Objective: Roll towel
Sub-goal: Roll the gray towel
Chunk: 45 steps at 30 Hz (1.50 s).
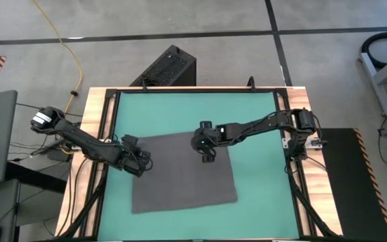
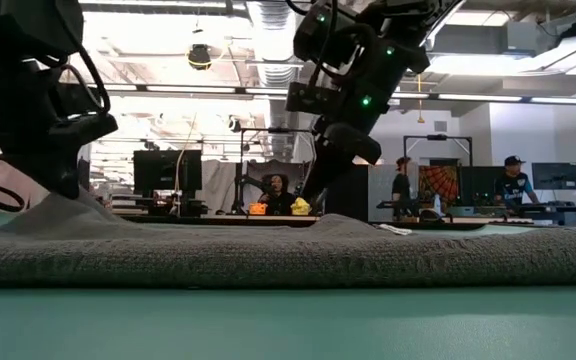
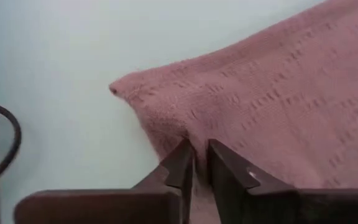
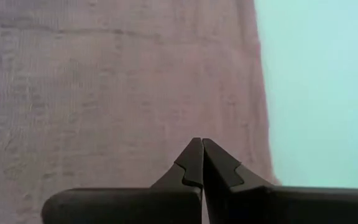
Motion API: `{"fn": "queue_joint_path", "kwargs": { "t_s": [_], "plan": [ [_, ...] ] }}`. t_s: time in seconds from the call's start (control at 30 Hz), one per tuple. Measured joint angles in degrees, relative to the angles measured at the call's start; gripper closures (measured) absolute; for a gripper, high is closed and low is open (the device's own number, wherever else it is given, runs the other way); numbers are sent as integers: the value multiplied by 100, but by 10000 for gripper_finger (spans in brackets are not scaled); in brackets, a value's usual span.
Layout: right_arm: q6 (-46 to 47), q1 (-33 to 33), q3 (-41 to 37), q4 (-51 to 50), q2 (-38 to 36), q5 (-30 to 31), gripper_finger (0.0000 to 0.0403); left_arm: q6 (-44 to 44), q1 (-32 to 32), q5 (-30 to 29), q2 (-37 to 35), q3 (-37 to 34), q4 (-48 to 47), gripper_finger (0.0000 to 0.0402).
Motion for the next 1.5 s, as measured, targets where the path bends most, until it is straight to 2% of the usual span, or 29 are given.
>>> {"fn": "queue_joint_path", "kwargs": {
  "t_s": [0.1,0.3,0.43,0.5,0.67,0.73,0.83,1.03,1.23,1.37,1.5],
  "plan": [
    [254,-4,3,-172,0,110,382,158,0,141,0,-2,6,333],
    [737,-38,7,-748,0,1187,382,744,-2,630,-2,-2,-540,286],
    [1097,-100,7,-927,0,1220,382,494,-26,631,-4,46,-579,269],
    [1118,-71,7,-920,0,1222,382,636,-96,473,-4,202,-179,266],
    [1286,278,7,-903,0,1215,382,1968,-391,-196,-4,670,1434,265],
    [1430,475,7,-897,0,1196,383,2403,-549,-643,-2,703,2213,264],
    [1552,766,7,-825,0,1197,383,2757,-562,-723,122,534,2940,264],
    [2219,1028,-28,-883,0,1329,383,2352,-581,-253,788,307,3185,264],
    [2840,1058,-589,-798,4,1335,383,1693,-799,281,1583,304,3223,264],
    [3214,1058,-907,-742,4,1341,383,1391,-903,219,1788,310,3231,264],
    [3770,1090,-1073,-1003,-20,1398,383,1442,-938,207,1697,310,3206,264]
  ]
}}
